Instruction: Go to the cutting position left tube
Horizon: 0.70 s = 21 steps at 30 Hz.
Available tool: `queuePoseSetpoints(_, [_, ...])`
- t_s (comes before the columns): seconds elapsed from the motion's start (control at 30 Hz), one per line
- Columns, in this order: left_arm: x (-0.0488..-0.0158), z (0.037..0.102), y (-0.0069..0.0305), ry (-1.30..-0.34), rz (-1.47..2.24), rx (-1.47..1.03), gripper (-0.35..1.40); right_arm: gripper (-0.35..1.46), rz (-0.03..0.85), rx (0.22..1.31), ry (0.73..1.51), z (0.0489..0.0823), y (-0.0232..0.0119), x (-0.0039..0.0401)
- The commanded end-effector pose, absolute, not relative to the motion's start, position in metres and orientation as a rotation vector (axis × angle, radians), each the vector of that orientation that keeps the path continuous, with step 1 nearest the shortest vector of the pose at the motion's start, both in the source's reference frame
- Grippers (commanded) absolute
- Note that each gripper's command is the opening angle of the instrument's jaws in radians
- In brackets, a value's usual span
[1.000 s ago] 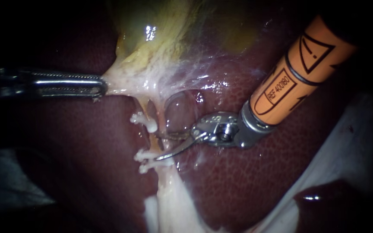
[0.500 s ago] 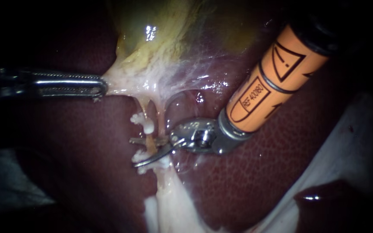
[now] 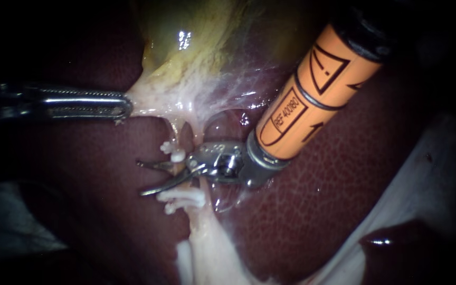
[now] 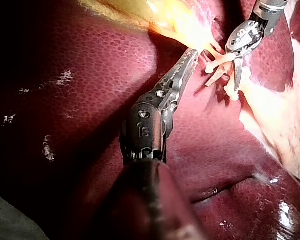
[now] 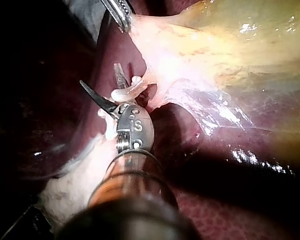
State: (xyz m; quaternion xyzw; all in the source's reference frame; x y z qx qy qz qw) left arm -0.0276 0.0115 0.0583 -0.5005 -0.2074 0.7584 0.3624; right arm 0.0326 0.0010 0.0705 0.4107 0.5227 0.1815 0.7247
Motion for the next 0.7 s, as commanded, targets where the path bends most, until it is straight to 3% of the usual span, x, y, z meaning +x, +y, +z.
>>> queuePoseSetpoints(0.03, [-0.0276,0.0583,0.0115,-0.534,1.953,-1.288,-0.35,1.26,0.402,0.908,1.157,0.0701,0.001,0.0326])
queuePoseSetpoints(0.33, [-0.0275,0.0583,0.0115,-0.535,1.953,-1.288,-0.35,1.28,0.412,0.961,1.17,0.0681,0.0002,0.033])
queuePoseSetpoints(0.7, [-0.0275,0.0584,0.0116,-0.535,1.953,-1.288,-0.35,1.28,0.419,0.971,1.165,0.0682,0.0002,0.0329])
